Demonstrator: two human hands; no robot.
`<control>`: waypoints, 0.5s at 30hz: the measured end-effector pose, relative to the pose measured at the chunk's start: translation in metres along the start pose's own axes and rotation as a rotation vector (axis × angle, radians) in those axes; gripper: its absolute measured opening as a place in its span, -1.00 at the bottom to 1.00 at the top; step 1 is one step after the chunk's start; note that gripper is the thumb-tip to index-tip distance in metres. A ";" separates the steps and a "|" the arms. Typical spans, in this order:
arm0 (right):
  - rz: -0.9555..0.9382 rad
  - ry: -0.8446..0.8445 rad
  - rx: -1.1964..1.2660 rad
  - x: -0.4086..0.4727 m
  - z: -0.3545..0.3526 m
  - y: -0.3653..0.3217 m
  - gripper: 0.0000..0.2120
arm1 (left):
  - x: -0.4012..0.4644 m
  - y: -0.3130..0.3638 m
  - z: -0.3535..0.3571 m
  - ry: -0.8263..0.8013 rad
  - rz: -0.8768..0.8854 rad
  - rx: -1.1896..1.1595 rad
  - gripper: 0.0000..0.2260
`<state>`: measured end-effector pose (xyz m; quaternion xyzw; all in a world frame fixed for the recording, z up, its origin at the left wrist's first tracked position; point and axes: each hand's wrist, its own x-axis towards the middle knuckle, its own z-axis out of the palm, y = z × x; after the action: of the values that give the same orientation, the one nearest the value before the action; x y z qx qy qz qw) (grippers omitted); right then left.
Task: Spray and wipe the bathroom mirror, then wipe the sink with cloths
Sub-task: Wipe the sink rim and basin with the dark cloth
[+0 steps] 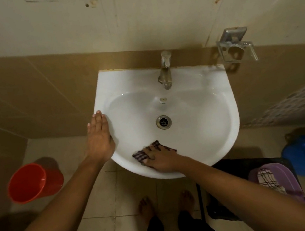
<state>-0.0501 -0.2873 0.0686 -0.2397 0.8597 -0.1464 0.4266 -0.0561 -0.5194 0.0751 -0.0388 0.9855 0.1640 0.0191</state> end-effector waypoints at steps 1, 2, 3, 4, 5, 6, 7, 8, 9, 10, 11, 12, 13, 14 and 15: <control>0.002 0.012 0.028 0.009 0.003 -0.009 -0.36 | 0.000 0.000 -0.001 0.005 0.004 -0.007 -0.40; 0.003 0.032 0.066 0.020 0.004 -0.018 -0.39 | 0.002 -0.002 -0.001 0.009 0.005 -0.013 -0.39; 0.013 0.054 0.109 0.028 0.003 -0.029 -0.40 | 0.002 -0.003 -0.001 0.014 0.006 -0.016 -0.39; 0.016 0.085 0.144 0.039 0.002 -0.038 -0.40 | 0.004 -0.004 -0.001 0.019 0.007 -0.019 -0.38; 0.022 0.113 0.178 0.051 0.000 -0.046 -0.40 | 0.005 -0.005 -0.001 0.017 0.011 -0.022 -0.38; 0.033 0.142 0.214 0.060 -0.002 -0.054 -0.40 | 0.005 -0.006 0.000 0.012 0.018 -0.022 -0.38; 0.048 0.170 0.250 0.071 -0.006 -0.061 -0.40 | 0.006 -0.007 0.001 0.006 0.027 -0.022 -0.37; 0.065 0.203 0.286 0.081 -0.010 -0.067 -0.39 | 0.006 -0.008 0.002 0.008 0.036 -0.024 -0.37; 0.085 0.234 0.330 0.092 -0.016 -0.073 -0.38 | 0.006 -0.009 0.002 0.017 0.044 -0.031 -0.38; 0.110 0.267 0.384 0.102 -0.024 -0.079 -0.37 | 0.006 -0.009 0.002 0.032 0.050 -0.043 -0.37; 0.146 0.302 0.439 0.111 -0.032 -0.085 -0.35 | 0.006 -0.009 0.002 0.046 0.054 -0.051 -0.37; 0.188 0.335 0.502 0.120 -0.042 -0.091 -0.34 | 0.006 -0.009 0.002 0.054 0.054 -0.052 -0.36; 0.231 0.369 0.579 0.128 -0.051 -0.096 -0.32 | 0.006 -0.009 0.002 0.057 0.057 -0.051 -0.36; 0.271 0.398 0.655 0.135 -0.059 -0.102 -0.31 | 0.005 -0.009 0.002 0.056 0.062 -0.053 -0.36; 0.299 0.429 0.717 0.141 -0.065 -0.107 -0.30 | 0.005 -0.009 0.001 0.054 0.065 -0.061 -0.36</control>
<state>-0.1449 -0.4499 0.0622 0.0862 0.8489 -0.4184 0.3112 -0.0604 -0.5281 0.0707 -0.0118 0.9810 0.1933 -0.0140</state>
